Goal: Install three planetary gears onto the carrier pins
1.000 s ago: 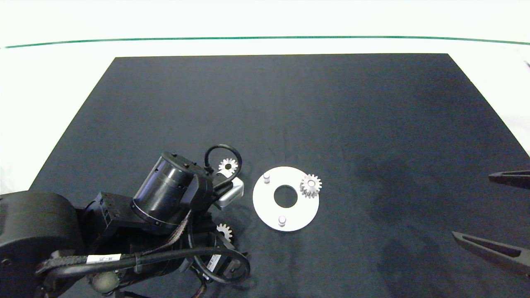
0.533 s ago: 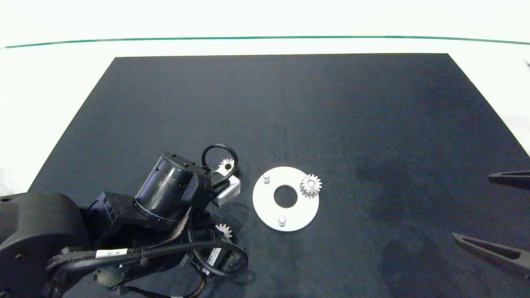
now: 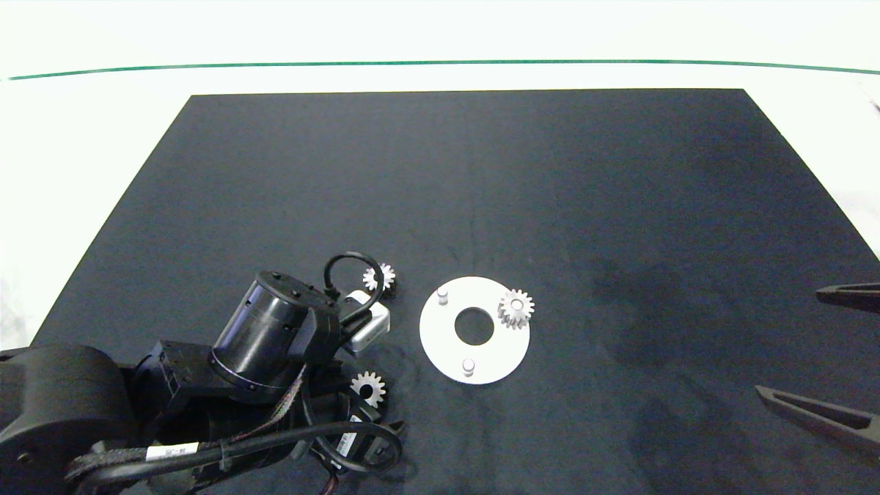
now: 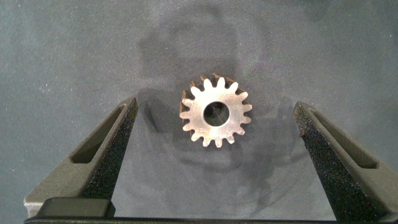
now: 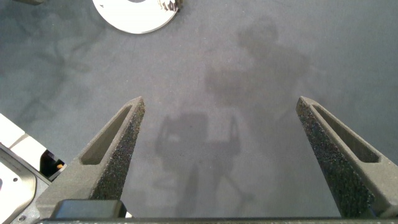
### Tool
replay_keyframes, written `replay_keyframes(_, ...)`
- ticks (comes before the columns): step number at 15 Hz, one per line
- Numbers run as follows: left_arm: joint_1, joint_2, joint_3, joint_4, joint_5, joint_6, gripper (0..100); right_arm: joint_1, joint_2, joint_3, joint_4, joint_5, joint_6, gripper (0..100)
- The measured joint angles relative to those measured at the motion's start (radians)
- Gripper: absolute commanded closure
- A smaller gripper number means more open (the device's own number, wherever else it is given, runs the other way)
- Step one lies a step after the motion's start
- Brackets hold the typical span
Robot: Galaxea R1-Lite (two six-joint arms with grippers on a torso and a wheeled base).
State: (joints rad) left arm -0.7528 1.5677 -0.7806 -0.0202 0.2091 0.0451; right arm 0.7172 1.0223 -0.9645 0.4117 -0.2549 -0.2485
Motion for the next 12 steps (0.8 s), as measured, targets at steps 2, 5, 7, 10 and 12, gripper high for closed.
replay_keyframes(2, -0.001, -0.004, -0.002, -0.001, 0.0, -0.001, 0, 0.0, -0.001, 0.0, 0.0, 0.0, 0.0, 0)
replay_keyframes(5, -0.003, -0.004, 0.001, -0.013, -0.001, -0.002, 0, 0.0, -0.001, 0.001, 0.0, 0.0, 0.0, 0)
replay_keyframes(7, -0.006, -0.001, 0.005, -0.029, -0.001, -0.003, 0, 0.0, -0.001, 0.001, 0.0, 0.0, 0.0, 0)
replay_keyframes(10, -0.008, 0.005, -0.001, -0.035, 0.001, -0.002, 0, 0.0, -0.001, 0.001, 0.0, 0.0, 0.0, 0)
replay_keyframes(12, -0.008, 0.007, -0.001, -0.035, 0.001, -0.002, 0, 0.0, -0.001, 0.002, 0.0, 0.0, 0.0, 0)
